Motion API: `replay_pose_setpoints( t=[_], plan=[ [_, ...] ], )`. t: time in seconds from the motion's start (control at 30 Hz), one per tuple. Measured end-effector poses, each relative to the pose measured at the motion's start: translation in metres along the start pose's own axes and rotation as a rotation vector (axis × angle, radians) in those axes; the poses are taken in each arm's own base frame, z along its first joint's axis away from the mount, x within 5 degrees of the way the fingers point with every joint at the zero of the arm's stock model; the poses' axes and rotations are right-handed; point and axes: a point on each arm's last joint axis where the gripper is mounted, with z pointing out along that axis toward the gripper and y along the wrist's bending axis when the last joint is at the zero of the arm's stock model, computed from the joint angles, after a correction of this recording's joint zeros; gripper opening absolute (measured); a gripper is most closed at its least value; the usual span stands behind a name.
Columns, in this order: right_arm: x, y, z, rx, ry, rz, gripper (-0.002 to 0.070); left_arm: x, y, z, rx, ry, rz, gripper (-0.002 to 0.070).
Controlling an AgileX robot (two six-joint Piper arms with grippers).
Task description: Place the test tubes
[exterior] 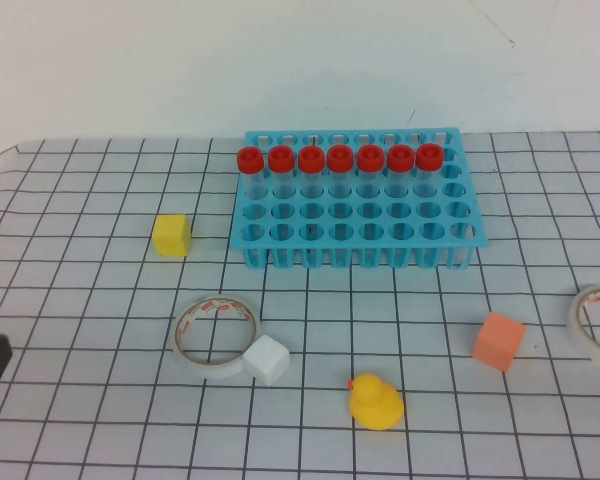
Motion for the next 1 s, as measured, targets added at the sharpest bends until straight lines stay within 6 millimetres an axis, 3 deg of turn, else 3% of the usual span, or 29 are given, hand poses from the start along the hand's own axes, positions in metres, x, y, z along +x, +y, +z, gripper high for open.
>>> replay_pose_setpoints(
  t=[0.17, 0.37, 0.57, 1.0],
  plan=[
    [0.0, 0.0, 0.0, 0.0, 0.0, 0.0, -0.0001, 0.037, 0.001, -0.014, -0.039, -0.116, -0.027, 0.0],
    [0.0, 0.0, 0.0, 0.0, 0.0, 0.0, -0.0001, 0.079, 0.005, -0.027, -0.126, -0.078, -0.142, 0.0],
    [0.0, 0.0, 0.0, 0.0, 0.0, 0.0, -0.0001, 0.087, 0.009, -0.032, -0.221, -0.027, -0.189, 0.0],
    [0.0, 0.0, 0.0, 0.0, 0.0, 0.0, -0.0001, 0.11, 0.005, -0.036, -0.215, 0.216, -0.202, 0.0]
  ],
)
